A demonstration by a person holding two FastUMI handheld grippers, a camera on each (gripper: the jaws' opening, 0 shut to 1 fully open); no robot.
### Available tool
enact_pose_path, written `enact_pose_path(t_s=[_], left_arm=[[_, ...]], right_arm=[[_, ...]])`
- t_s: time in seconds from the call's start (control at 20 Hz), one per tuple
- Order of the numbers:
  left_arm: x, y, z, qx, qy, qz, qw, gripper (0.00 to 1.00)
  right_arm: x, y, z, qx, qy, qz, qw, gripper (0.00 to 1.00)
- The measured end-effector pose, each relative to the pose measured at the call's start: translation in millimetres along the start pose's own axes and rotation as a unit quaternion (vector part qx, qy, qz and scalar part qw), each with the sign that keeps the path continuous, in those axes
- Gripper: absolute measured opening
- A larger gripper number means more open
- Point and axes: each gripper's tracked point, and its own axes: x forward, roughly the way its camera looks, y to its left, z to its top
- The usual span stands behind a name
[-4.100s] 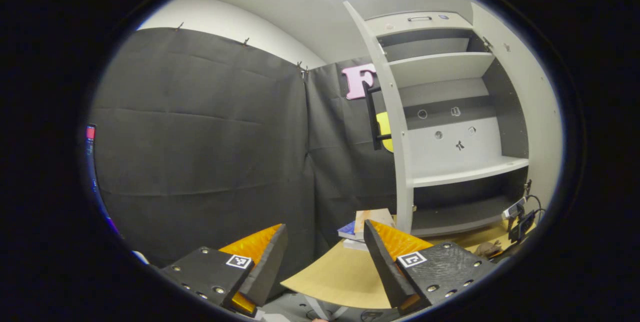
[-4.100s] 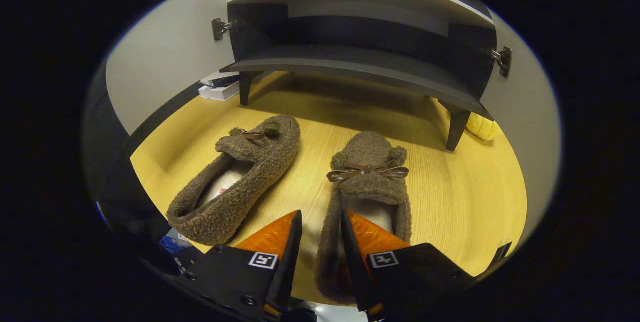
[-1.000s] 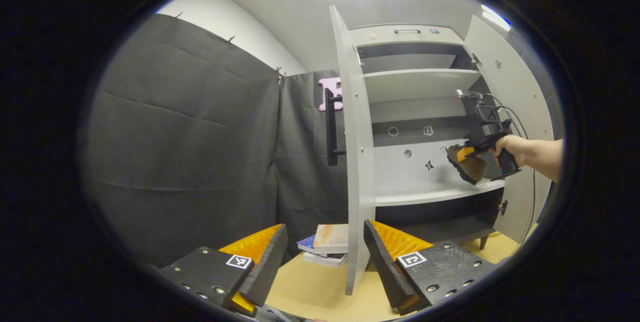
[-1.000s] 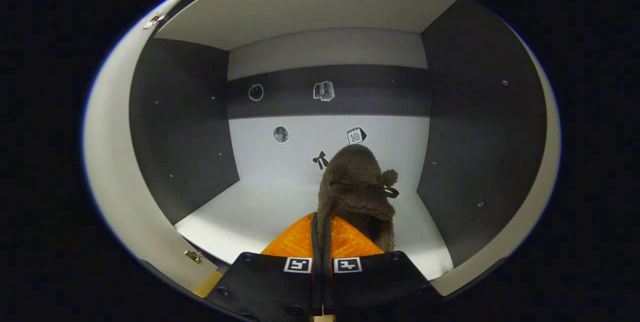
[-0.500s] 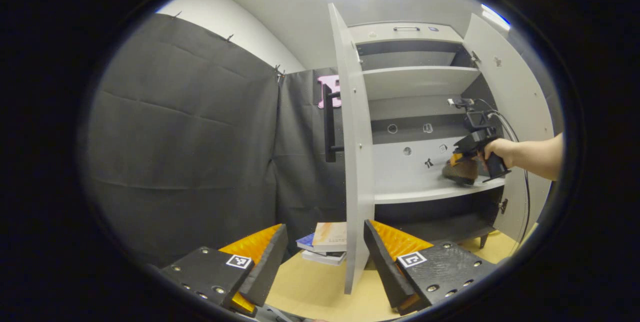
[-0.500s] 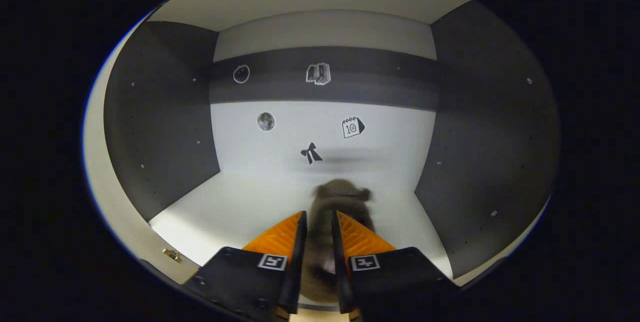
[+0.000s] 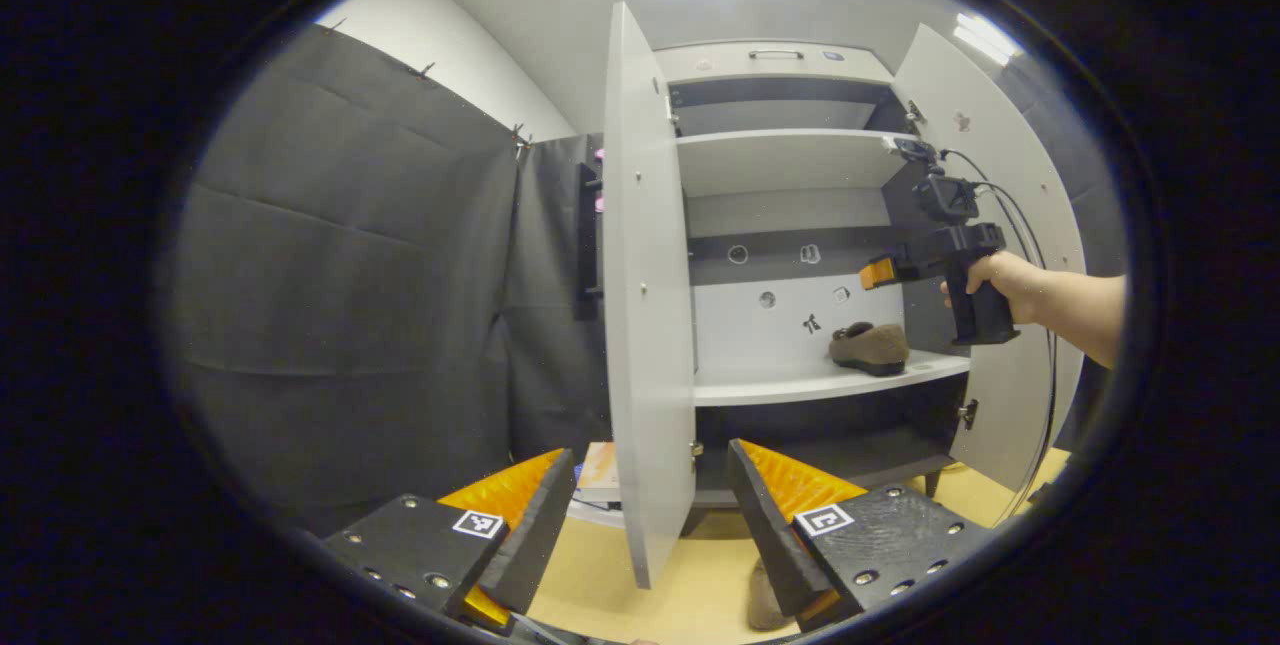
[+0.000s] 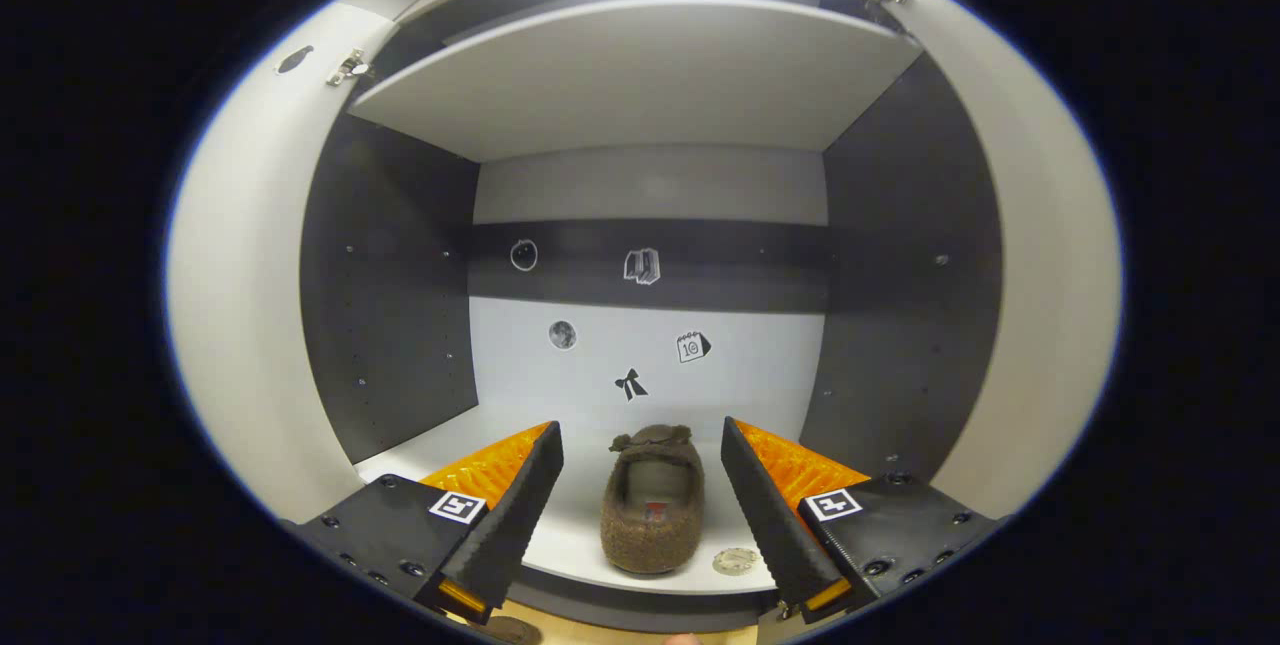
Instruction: Grab one shoe with the right hand and put it into the shoe cabinet, grab the other shoe with the left hand and put it into the shoe cabinet; then close the right door with the right hand and the left door with the left hand.
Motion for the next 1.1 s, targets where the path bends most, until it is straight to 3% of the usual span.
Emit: enact_pose_path(t_s=[0.05,0.3,0.4,0.65,0.7,1.1], left_arm=[[2,-8,-5,-0.002,0.005,-0.012,1.000,0.96],[15,-45,-31,-0.007,0.035,-0.068,0.997,0.96],[22,-56,-45,-0.003,0.051,-0.088,0.995,0.96],[32,-81,-100,0.013,0.102,-0.129,0.986,0.96],[33,-85,-112,0.017,0.112,-0.134,0.984,0.89],[40,-104,-204,0.038,0.197,-0.171,0.965,0.90]], right_arm=[[-12,-2,3,-0.001,-0.011,-0.002,1.000,1.00],[-70,-13,0,-0.012,-0.052,-0.017,0.998,0.96],[-89,-18,-5,-0.022,-0.058,-0.025,0.998,1.00],[-126,-19,-29,-0.024,-0.051,-0.031,0.998,1.00],[-133,-20,-31,-0.024,-0.056,-0.034,0.998,0.96],[-174,-13,-79,-0.020,-0.029,-0.045,0.998,1.00]])
